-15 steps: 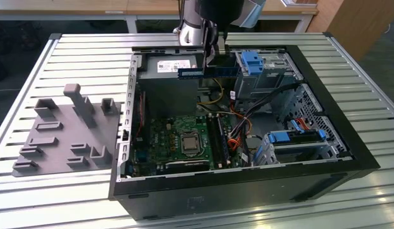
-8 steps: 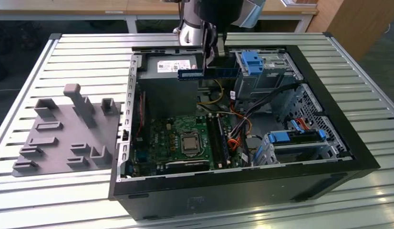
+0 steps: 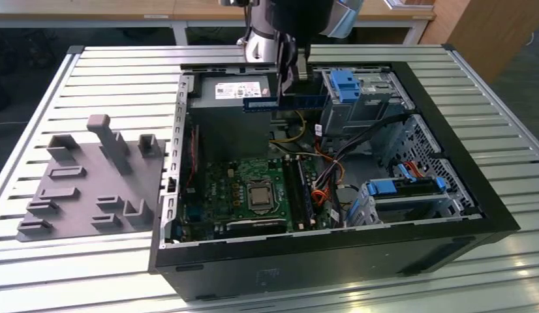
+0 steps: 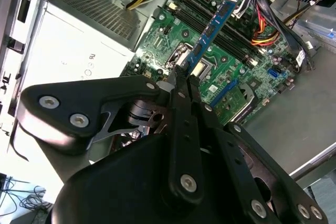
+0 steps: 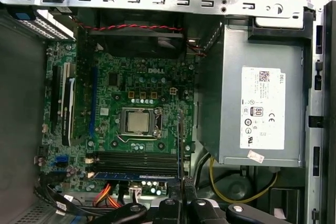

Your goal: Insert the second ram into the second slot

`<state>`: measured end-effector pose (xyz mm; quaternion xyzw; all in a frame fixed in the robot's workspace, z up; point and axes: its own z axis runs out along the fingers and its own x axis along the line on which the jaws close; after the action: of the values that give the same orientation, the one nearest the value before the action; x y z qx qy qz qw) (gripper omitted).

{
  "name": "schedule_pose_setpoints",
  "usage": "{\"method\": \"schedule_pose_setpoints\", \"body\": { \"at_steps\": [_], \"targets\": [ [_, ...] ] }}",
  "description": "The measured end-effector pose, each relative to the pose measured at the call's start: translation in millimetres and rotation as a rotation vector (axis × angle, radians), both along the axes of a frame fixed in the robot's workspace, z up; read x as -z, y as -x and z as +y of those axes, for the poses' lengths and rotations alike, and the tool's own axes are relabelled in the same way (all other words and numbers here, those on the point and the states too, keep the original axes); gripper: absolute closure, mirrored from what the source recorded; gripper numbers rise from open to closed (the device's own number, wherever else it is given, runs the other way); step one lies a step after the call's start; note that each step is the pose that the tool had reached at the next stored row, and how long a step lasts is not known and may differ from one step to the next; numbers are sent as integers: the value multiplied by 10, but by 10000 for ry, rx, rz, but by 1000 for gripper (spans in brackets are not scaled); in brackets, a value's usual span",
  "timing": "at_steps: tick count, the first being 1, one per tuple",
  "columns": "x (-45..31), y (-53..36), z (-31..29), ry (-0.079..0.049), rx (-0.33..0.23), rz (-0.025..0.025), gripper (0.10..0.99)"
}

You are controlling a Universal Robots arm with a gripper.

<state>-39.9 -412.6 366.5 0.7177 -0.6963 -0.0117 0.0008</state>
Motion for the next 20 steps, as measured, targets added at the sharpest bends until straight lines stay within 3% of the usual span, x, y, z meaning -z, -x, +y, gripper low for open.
{"method": "schedule_pose_setpoints", "body": {
  "at_steps": [10, 13, 17, 20],
  "targets": [
    [12, 16, -31, 3, 0, -5, 949],
    [19, 30, -44, 1, 1, -41, 949],
    [33, 42, -53, 1, 1, -138, 949],
    [42, 43, -59, 3, -1, -152, 949]
  ]
}}
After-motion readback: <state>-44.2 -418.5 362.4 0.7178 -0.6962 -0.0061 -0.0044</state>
